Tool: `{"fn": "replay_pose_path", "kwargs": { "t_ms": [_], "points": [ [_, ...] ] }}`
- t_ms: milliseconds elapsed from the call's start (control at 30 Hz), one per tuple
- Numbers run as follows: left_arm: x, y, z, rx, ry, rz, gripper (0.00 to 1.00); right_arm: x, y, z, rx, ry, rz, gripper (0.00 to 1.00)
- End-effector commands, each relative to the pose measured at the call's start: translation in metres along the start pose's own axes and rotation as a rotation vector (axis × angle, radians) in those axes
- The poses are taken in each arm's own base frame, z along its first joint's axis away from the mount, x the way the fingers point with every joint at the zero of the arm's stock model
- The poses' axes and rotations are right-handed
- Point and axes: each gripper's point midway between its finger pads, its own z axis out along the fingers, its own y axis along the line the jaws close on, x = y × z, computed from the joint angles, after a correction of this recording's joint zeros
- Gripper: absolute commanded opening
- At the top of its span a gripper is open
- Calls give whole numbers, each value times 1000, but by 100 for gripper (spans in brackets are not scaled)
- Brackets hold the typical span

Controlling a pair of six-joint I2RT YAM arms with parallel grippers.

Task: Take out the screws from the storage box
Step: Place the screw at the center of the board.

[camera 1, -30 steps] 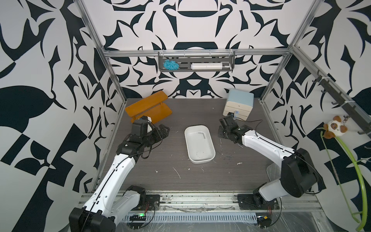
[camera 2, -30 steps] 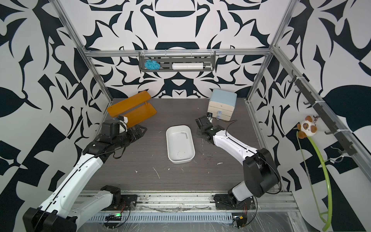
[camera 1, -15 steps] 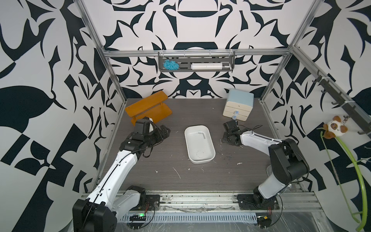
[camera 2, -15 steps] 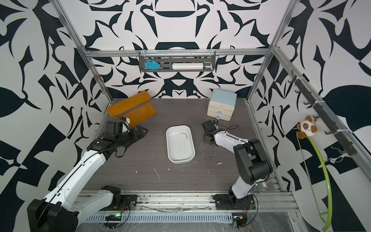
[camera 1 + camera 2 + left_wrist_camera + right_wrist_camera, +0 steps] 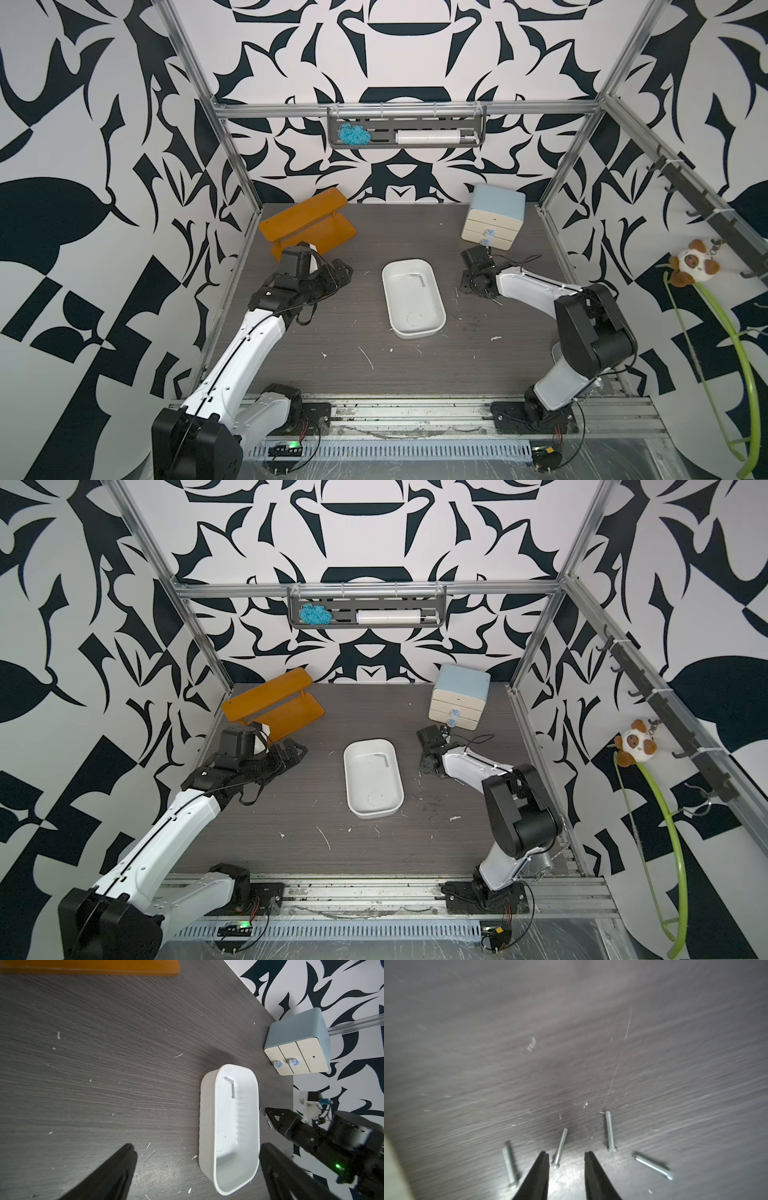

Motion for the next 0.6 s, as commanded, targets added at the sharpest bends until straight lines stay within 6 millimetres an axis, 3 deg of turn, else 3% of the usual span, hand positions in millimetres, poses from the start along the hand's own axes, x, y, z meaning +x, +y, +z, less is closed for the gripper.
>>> {"fn": "replay_pose_path", "kwargs": {
  "t_ms": [0, 100, 200, 367, 567],
  "points": [
    [-1, 0, -1, 5, -7, 15, 99, -38, 39, -63, -28, -176, -79, 35],
    [-1, 0, -1, 7, -9, 17, 99, -38, 81, -84, -111, -205, -141, 35],
    [-1, 0, -1, 6, -9, 14, 99, -29, 111, -85, -159, -184, -180, 31],
    [0, 0, 0, 11, -4, 12, 99, -11, 146, -66, -178, -126, -245, 27],
    [0, -1, -2, 10, -8, 14, 99, 6, 166, -33, -158, -58, -279, 25]
  ]
}}
